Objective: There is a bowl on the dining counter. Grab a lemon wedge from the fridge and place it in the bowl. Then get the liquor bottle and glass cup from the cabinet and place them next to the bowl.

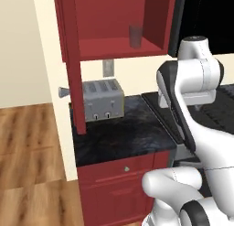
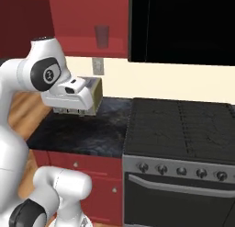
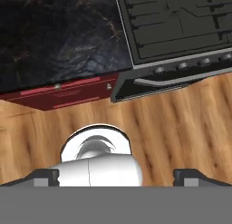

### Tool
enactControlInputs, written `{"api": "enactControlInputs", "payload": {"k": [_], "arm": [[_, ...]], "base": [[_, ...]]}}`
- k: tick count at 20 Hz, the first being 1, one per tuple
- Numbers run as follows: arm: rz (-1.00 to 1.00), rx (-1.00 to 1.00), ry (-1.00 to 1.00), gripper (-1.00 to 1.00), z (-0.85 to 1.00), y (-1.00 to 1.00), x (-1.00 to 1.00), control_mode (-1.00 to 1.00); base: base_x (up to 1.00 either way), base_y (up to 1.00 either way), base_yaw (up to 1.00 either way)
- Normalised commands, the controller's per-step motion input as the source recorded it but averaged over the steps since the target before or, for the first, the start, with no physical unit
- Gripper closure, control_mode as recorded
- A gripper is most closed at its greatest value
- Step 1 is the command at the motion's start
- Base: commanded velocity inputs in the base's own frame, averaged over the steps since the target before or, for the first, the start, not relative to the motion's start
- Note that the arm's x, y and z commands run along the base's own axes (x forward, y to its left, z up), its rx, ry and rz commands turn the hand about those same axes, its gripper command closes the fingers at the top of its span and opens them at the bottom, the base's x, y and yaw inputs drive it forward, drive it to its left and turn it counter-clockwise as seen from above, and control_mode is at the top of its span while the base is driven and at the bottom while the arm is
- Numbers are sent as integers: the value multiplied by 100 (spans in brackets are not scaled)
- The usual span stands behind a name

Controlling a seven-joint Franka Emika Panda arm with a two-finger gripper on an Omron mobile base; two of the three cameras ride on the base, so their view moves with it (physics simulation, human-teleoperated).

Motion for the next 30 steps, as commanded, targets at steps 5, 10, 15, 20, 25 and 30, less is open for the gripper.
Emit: {"api": "enactControlInputs", "payload": {"k": [5, 10, 15, 20, 25, 30], "arm": [[0, 0, 0, -100, 0, 0, 0, 100], [0, 0, 0, -100, 0, 0, 0, 100], [0, 1, -30, -100, 41, -1, -19, -100], [0, 11, -40, -100, 65, -19, -26, -100], [-2, 16, -28, -100, 58, -15, -2, -100], [-7, 19, -18, -100, 51, -6, 0, -100]], "base": [[79, 44, -7], [34, 27, -4], [0, 2, 0], [0, 0, 0], [0, 0, 0], [0, 0, 0]]}}
